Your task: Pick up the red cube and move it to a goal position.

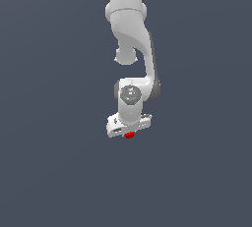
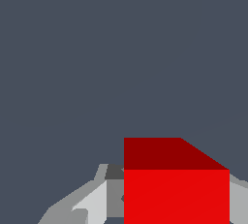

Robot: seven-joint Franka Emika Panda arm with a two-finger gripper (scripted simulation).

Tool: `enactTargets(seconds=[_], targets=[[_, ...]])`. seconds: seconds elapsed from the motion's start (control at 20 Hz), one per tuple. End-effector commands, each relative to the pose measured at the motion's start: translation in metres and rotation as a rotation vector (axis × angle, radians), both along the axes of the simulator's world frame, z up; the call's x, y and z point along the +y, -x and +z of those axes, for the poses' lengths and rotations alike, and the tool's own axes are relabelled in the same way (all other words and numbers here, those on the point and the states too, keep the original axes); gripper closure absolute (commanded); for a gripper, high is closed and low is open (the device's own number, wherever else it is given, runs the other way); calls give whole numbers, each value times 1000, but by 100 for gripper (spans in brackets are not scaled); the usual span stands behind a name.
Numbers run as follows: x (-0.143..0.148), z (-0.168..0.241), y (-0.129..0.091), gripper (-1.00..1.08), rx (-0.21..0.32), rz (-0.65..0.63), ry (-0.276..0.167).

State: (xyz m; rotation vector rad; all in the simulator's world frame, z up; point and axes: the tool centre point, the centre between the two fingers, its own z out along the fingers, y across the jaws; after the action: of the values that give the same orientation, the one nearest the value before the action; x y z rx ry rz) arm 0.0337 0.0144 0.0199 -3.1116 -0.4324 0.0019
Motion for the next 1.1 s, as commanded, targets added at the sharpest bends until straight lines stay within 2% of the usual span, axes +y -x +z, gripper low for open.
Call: enactTargets(seconds=[0.0, 0.25, 0.5, 1.05], targets=[[0, 2, 0, 108, -1, 0, 0], [2, 19, 0, 108, -1, 0, 0], [6, 52, 0, 108, -1, 0, 0], [19, 173, 0, 108, -1, 0, 0]])
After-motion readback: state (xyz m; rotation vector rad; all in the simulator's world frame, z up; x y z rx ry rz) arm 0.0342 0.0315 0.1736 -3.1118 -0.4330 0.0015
